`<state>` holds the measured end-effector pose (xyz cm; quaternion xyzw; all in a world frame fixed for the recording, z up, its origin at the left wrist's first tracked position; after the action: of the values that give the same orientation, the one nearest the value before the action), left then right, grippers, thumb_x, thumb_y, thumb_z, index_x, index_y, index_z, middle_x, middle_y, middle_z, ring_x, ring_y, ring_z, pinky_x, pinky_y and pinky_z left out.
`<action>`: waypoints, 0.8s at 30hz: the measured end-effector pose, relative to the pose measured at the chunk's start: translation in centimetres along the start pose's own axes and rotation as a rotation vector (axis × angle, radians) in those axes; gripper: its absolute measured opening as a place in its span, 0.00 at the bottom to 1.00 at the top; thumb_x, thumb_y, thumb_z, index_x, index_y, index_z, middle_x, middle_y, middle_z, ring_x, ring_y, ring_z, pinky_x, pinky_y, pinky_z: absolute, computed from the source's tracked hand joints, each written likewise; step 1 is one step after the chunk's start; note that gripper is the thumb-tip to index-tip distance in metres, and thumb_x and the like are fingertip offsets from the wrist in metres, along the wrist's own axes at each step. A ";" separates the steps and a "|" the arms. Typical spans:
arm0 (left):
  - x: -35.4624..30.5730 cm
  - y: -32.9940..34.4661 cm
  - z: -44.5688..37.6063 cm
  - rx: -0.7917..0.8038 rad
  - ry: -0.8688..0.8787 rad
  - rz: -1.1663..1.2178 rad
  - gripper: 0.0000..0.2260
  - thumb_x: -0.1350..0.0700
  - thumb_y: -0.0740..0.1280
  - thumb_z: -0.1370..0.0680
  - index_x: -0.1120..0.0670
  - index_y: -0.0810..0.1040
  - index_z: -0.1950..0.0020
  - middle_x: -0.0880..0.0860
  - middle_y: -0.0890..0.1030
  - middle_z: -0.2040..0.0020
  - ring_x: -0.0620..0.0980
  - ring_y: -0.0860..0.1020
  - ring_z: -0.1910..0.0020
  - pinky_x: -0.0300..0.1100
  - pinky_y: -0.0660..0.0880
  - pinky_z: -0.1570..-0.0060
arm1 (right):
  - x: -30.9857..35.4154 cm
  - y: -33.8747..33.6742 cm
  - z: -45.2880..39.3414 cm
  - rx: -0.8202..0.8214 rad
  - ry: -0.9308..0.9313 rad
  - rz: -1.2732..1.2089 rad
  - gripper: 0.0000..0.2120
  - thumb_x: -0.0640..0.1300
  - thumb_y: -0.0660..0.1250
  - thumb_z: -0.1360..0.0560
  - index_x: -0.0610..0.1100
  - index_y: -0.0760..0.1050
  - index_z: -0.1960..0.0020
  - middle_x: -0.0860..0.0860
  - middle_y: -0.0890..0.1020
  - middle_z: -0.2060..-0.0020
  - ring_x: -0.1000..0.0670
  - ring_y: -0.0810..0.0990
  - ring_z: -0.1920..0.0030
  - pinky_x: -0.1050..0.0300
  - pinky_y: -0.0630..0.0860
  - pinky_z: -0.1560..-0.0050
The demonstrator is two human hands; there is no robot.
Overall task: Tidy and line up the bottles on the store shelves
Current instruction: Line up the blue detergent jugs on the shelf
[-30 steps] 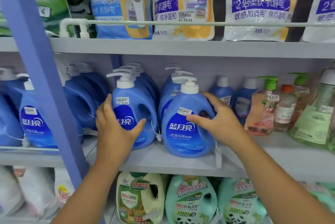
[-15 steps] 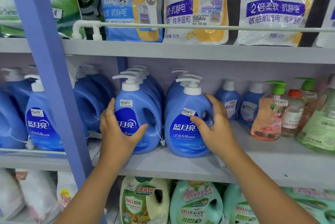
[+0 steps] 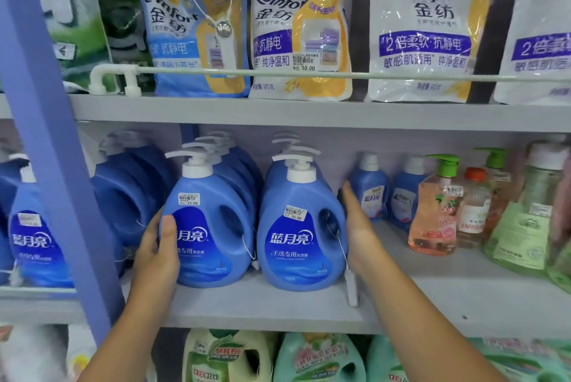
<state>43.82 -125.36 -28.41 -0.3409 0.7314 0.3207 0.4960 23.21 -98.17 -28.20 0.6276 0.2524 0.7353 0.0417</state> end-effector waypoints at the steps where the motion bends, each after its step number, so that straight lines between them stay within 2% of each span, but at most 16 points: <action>1: 0.2 0.0 0.0 0.003 -0.005 -0.003 0.21 0.42 0.56 0.15 0.45 0.68 0.23 0.31 0.73 0.49 0.27 0.72 0.55 0.30 0.69 0.58 | -0.2 0.4 -0.2 0.029 -0.004 0.021 0.21 0.62 0.66 0.22 0.45 0.83 0.48 0.47 0.87 0.61 0.46 0.85 0.56 0.50 0.80 0.50; 4: 0.9 -0.4 -0.6 0.005 -0.031 0.016 0.18 0.41 0.59 0.16 0.42 0.71 0.27 0.34 0.78 0.47 0.32 0.77 0.50 0.37 0.76 0.51 | -0.7 0.9 -0.4 0.055 -0.040 0.076 0.23 0.61 0.64 0.20 0.46 0.79 0.34 0.47 0.87 0.50 0.46 0.85 0.48 0.51 0.80 0.49; 6: 1.4 -0.4 -1.2 0.028 -0.045 0.034 0.17 0.40 0.61 0.17 0.39 0.73 0.29 0.40 0.82 0.42 0.41 0.81 0.45 0.47 0.79 0.45 | -1.1 1.0 -0.7 0.049 -0.042 0.080 0.23 0.60 0.64 0.20 0.46 0.78 0.33 0.47 0.87 0.48 0.46 0.85 0.47 0.51 0.80 0.49; 9: 1.5 -0.4 -1.3 0.057 -0.052 0.044 0.17 0.40 0.61 0.17 0.40 0.73 0.29 0.43 0.83 0.41 0.43 0.82 0.44 0.45 0.79 0.48 | -1.2 0.8 -1.2 0.034 -0.026 0.075 0.22 0.60 0.65 0.21 0.46 0.81 0.37 0.48 0.87 0.55 0.48 0.85 0.55 0.54 0.79 0.57; 12: 1.4 -0.4 -1.2 0.063 -0.053 0.043 0.17 0.41 0.61 0.17 0.41 0.73 0.29 0.42 0.83 0.42 0.43 0.82 0.45 0.41 0.78 0.53 | -1.5 0.8 -1.4 0.045 0.010 0.060 0.17 0.59 0.66 0.21 0.45 0.82 0.48 0.49 0.86 0.63 0.50 0.84 0.64 0.57 0.77 0.64; 15: 1.3 -0.3 -1.2 0.059 -0.064 0.047 0.16 0.41 0.61 0.18 0.40 0.74 0.30 0.42 0.83 0.42 0.42 0.82 0.46 0.40 0.78 0.54 | -1.9 0.7 -1.1 0.095 0.027 0.030 0.16 0.58 0.65 0.20 0.46 0.81 0.54 0.49 0.85 0.66 0.53 0.84 0.69 0.59 0.78 0.69; 17: 1.6 -0.5 -1.4 0.063 -0.061 0.052 0.16 0.41 0.61 0.18 0.39 0.75 0.31 0.41 0.83 0.43 0.40 0.83 0.47 0.40 0.78 0.53 | -1.6 0.8 -0.6 0.129 0.029 0.028 0.17 0.58 0.65 0.20 0.46 0.82 0.54 0.48 0.86 0.63 0.52 0.85 0.66 0.57 0.79 0.65; 20: 2.5 -0.7 -1.6 0.056 -0.100 0.071 0.15 0.37 0.60 0.18 0.37 0.76 0.34 0.42 0.84 0.43 0.43 0.83 0.44 0.44 0.78 0.49 | 0.3 0.8 -0.7 0.117 0.007 0.006 0.19 0.63 0.66 0.22 0.48 0.83 0.53 0.45 0.87 0.58 0.47 0.86 0.60 0.51 0.79 0.54; 22: 2.9 -0.8 -1.8 0.042 -0.130 0.079 0.16 0.36 0.60 0.18 0.37 0.76 0.34 0.43 0.85 0.43 0.46 0.82 0.43 0.45 0.78 0.48 | 2.1 1.1 -1.4 0.088 -0.034 0.040 0.20 0.69 0.65 0.25 0.54 0.79 0.48 0.48 0.84 0.55 0.51 0.83 0.54 0.50 0.77 0.48; 24: 2.7 -0.9 -1.8 0.027 -0.120 0.059 0.18 0.36 0.58 0.18 0.39 0.74 0.31 0.42 0.83 0.43 0.42 0.81 0.45 0.41 0.76 0.50 | 2.8 1.5 -2.1 0.091 -0.027 0.085 0.19 0.70 0.62 0.23 0.56 0.77 0.46 0.49 0.83 0.55 0.55 0.83 0.54 0.53 0.76 0.46</action>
<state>42.89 -127.80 -30.56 -0.2927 0.7144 0.3449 0.5338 21.06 -99.06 -25.25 0.6489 0.2578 0.7157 -0.0147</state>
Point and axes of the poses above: each hand's wrist, its own z-axis away from the middle knuckle, its own y-axis out of the palm, x = y × z, the point moved 9 cm from there along -z, towards the middle knuckle
